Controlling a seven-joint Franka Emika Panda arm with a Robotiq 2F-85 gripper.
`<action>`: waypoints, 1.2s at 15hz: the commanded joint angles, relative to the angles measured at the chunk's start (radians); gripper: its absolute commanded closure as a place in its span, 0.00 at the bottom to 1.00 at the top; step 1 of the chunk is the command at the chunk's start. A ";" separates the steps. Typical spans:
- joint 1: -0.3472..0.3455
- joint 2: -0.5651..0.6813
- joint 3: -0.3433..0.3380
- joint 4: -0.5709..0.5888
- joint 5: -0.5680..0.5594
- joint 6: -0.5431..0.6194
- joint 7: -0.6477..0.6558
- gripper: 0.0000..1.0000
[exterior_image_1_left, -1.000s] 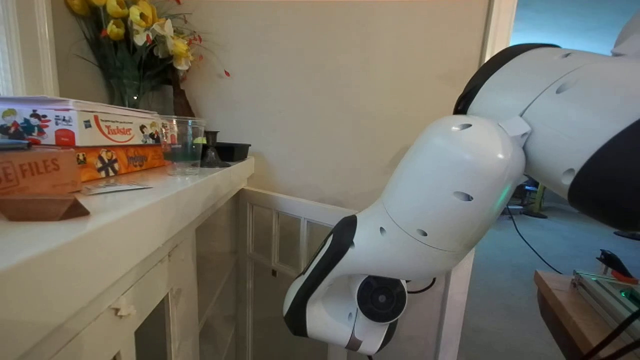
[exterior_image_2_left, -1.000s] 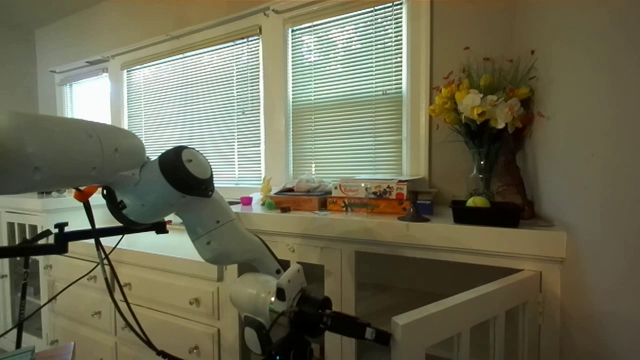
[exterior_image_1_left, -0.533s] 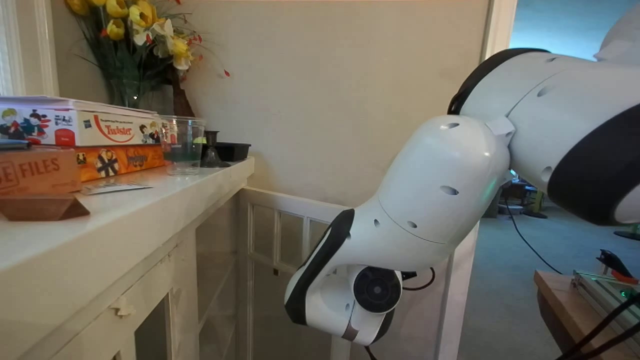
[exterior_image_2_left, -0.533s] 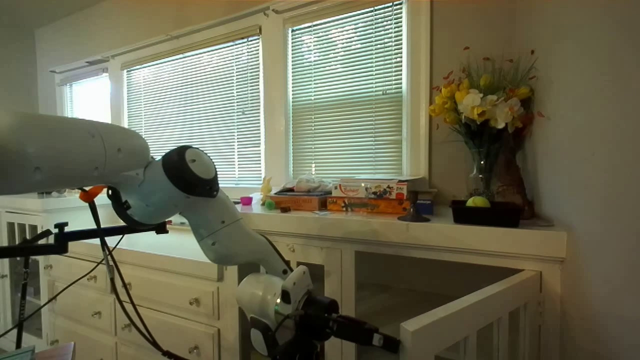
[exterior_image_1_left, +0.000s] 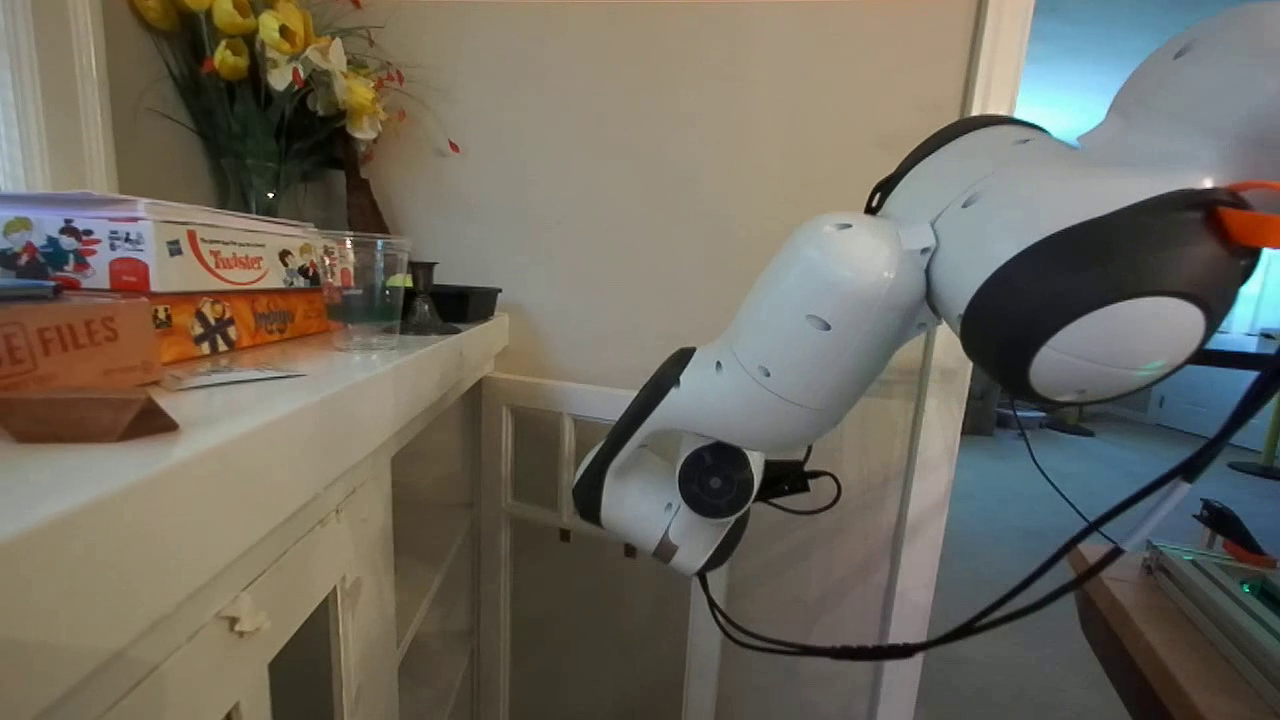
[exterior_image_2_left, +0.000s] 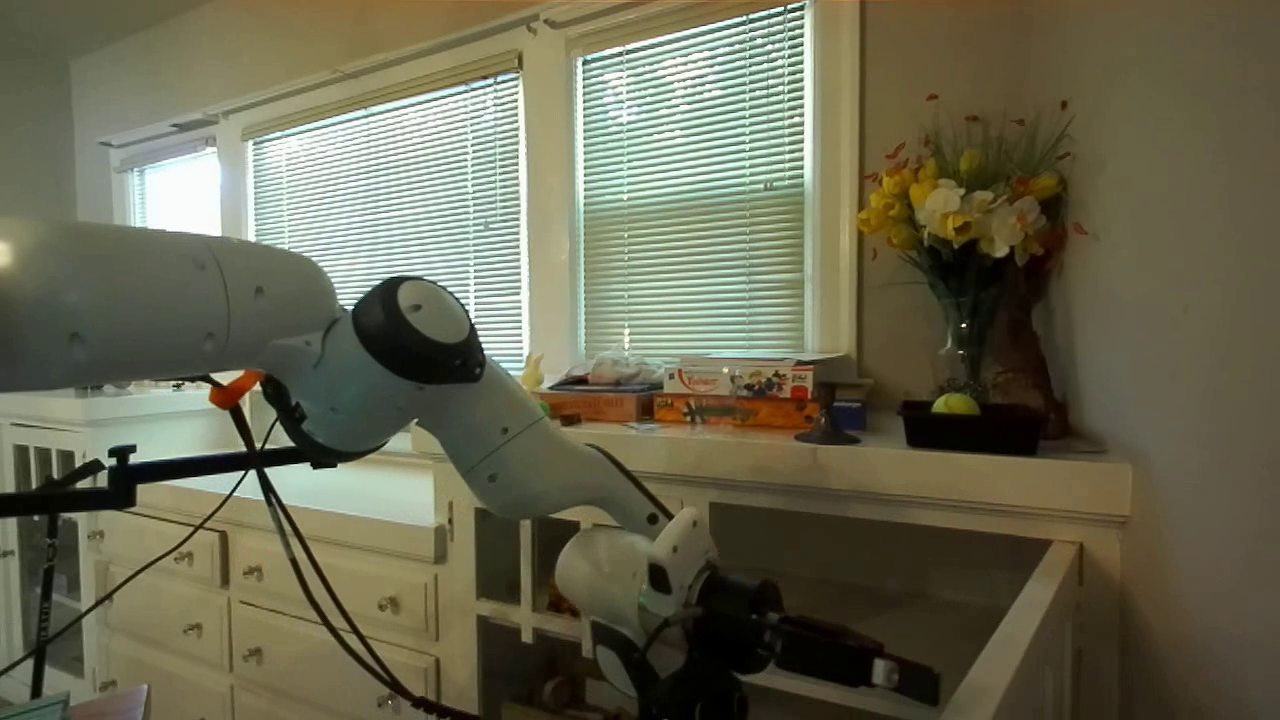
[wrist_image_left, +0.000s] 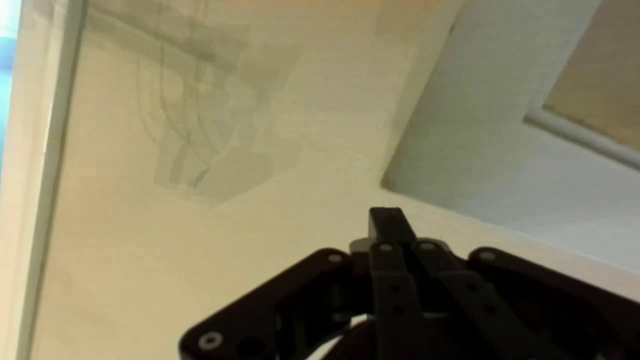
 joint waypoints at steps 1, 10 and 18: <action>-0.111 -0.019 -0.038 0.128 0.049 0.027 -0.101 1.00; -0.111 0.059 -0.167 0.194 0.231 0.026 -0.187 1.00; 0.021 0.014 -0.094 0.120 0.114 0.016 -0.152 1.00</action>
